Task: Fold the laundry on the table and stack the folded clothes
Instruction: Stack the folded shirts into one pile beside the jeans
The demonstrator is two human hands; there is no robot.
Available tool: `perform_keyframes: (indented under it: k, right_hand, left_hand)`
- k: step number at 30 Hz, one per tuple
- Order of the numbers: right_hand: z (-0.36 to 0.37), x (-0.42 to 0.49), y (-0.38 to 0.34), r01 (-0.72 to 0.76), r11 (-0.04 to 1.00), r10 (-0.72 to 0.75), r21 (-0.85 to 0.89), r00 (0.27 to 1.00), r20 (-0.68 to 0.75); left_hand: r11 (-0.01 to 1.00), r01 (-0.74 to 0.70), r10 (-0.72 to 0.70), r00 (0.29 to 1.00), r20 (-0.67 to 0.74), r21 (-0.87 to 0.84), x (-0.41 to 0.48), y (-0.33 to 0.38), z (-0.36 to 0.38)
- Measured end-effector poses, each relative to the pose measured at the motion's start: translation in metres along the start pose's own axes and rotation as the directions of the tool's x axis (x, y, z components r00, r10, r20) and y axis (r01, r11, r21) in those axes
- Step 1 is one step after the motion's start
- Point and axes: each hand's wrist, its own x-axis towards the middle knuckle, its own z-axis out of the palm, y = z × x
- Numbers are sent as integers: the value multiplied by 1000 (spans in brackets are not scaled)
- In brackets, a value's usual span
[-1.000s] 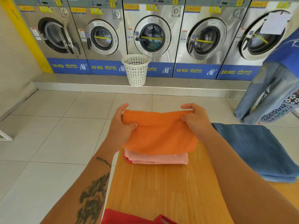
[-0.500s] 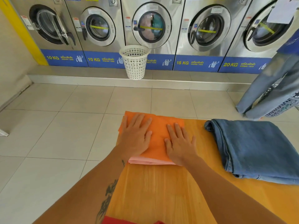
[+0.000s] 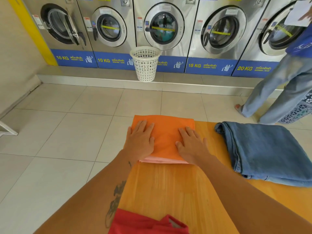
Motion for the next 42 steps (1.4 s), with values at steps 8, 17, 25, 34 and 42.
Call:
perform_keyframes:
  k: [8,17,25,34,42]
  right_hand:
    - [18,-142,1,72,934,-65,351,997,-31]
    - [65,-256,-14,-354,754,167,554,918,360]
    - [81,-279,-46,-360,553,192,751,933,306]
    - [44,-269,-43,-45,694,167,718,981,-99]
    - [-25,-200,-26,139,686,104,715,953,-285]
  left_hand:
    - [890,149,-178,984,-28,-431,-168,-35,-12]
    - [848,285,-213,955,205,-447,-279,-23,29]
    - [769,210,-106,973,204,-604,-285,-14,21]
    - [722,-11,-162,969,-185,-692,-277,5,1]
    - [750,-122,-141,930,-338,-649,-189,27,-51]
